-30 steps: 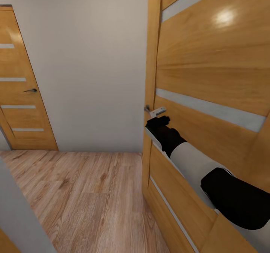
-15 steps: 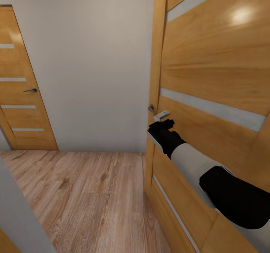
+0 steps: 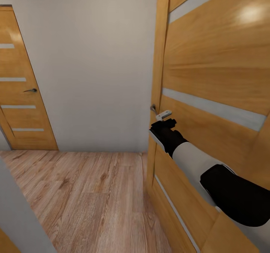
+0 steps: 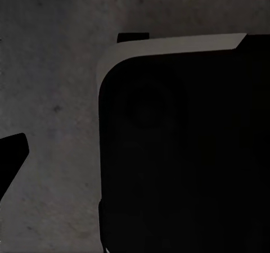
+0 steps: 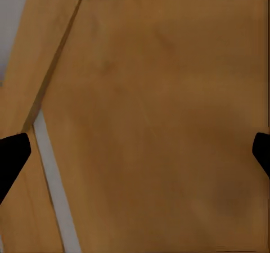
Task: Move the two storage containers from the living room to the garage. In the garage, place one container on the floor and stack the other container on top of it (either order is fine).
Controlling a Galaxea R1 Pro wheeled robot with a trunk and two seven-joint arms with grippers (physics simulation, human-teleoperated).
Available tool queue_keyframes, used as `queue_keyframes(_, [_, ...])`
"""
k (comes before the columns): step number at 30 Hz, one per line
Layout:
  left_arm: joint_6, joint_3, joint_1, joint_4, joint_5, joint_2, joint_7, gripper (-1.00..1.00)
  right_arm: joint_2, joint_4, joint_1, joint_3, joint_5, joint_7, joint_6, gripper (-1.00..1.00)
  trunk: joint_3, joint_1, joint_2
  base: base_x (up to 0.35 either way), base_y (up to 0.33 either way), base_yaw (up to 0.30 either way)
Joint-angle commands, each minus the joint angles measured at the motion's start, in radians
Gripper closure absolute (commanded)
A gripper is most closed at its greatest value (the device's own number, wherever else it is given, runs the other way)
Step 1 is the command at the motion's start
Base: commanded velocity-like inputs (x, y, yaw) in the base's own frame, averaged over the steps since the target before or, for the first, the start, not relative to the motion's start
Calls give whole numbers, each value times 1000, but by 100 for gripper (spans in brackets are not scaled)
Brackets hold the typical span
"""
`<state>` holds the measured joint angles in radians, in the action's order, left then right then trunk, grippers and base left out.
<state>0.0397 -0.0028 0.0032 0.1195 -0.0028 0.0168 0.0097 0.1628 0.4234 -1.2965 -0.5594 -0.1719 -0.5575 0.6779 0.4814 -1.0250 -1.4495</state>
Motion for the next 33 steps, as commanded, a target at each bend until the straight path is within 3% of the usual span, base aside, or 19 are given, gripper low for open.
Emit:
queue_keyframes(1, [2,0,1,2,0,0,1,-100,-24,0,-1,-7,16,-12,18,-100,1,0,-1,0,0,0])
queue_keyframes(17, [1,1,1,0,1,0,1,-100,-79,0,-1,-5,14,-12,15,-100,1,0,-1,0,0,0])
queue_keyframes(25, [0,2,1,0,4,-1,1,-100,-135,0,-1,-4,11,-12,5,-100,1,0,-1,0,0,0])
queue_keyframes(33, [0,3,1,0,5,-1,1,-100,-147,0,-1,-4,12,-12,3,-100,1,0,-1,0,0,0])
